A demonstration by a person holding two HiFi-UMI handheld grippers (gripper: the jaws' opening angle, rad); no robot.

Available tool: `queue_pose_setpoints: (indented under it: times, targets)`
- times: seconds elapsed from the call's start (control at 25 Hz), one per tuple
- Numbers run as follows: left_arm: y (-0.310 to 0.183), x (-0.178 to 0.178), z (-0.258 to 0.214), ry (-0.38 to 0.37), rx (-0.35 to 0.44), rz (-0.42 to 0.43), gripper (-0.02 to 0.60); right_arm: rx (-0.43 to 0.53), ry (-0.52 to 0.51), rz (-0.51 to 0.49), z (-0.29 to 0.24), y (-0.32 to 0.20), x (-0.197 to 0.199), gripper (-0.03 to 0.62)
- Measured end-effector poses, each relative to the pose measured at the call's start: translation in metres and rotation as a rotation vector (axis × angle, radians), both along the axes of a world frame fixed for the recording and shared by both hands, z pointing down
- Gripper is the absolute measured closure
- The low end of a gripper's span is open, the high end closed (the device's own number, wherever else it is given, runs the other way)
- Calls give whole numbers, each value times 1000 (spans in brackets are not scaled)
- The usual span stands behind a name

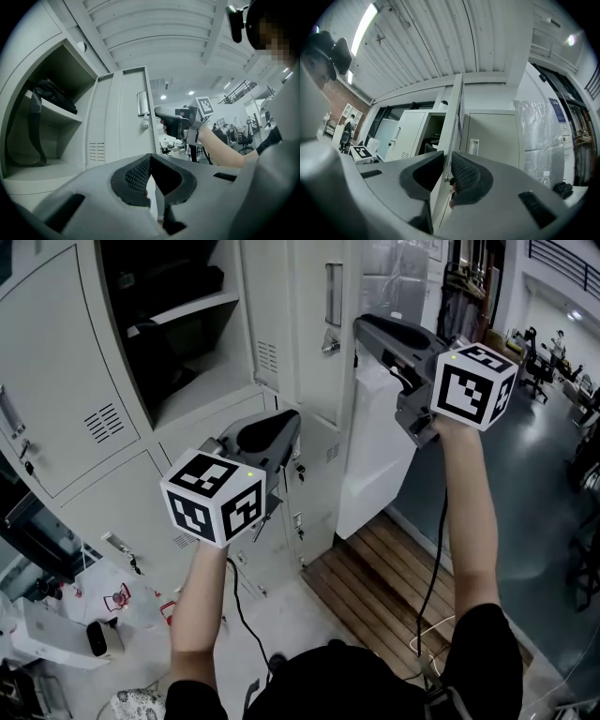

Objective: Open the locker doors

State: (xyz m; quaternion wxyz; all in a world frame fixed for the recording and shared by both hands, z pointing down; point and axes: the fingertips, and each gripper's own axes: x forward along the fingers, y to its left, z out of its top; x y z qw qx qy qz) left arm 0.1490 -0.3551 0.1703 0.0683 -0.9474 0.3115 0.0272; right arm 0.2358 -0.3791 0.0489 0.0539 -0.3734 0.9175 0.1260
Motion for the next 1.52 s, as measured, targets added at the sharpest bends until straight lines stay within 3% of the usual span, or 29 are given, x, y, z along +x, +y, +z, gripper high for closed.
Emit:
queue_pose_setpoints:
  times: [0.6, 1.0, 1.52]
  targets:
    - [-5, 35, 7, -20, -3, -90, 563, 2, -4, -46, 0, -25, 33, 541]
    - [-7, 53, 11, -17, -14, -128, 563, -18, -12, -25, 0, -49, 59, 548]
    - [-6, 58, 14, -11, -20, -173, 563, -24, -12, -34, 0, -63, 67, 549]
